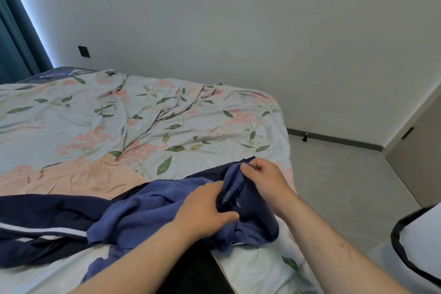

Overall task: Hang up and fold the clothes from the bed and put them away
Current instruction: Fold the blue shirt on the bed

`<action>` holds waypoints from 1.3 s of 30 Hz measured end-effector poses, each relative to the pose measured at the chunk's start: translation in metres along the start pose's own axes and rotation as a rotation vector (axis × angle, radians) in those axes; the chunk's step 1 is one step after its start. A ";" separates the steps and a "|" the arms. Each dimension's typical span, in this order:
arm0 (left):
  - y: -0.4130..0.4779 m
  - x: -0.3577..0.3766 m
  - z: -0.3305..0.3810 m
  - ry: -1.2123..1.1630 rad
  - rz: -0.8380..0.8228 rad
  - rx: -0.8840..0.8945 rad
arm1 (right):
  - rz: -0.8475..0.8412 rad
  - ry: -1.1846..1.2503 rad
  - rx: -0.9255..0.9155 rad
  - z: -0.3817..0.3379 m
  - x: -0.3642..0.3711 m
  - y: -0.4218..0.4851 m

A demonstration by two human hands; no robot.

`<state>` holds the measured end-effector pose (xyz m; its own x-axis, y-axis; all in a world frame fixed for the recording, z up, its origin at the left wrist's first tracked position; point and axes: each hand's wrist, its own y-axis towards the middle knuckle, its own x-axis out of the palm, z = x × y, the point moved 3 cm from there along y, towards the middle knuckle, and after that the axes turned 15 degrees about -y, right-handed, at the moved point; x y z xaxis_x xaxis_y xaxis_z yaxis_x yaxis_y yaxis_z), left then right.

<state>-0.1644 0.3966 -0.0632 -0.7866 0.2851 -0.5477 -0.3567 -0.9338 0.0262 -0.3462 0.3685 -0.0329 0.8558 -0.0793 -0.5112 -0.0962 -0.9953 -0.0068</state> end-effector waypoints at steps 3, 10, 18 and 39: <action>0.011 -0.003 -0.001 -0.164 0.118 -0.113 | -0.006 0.010 -0.056 -0.020 -0.006 0.003; 0.015 -0.084 -0.002 -0.271 0.153 -0.159 | 0.090 -0.093 -0.030 -0.027 -0.038 0.009; 0.033 -0.151 0.014 -0.055 0.342 -0.098 | 0.083 -0.156 -0.064 -0.044 -0.049 0.011; -0.014 -0.105 -0.063 0.199 -0.329 -0.263 | -0.475 -0.965 0.005 0.070 -0.051 -0.023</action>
<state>-0.0450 0.3660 -0.0589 -0.5320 0.5522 -0.6419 -0.4110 -0.8312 -0.3744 -0.4236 0.3992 -0.0669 0.0437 0.3948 -0.9177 0.1361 -0.9124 -0.3860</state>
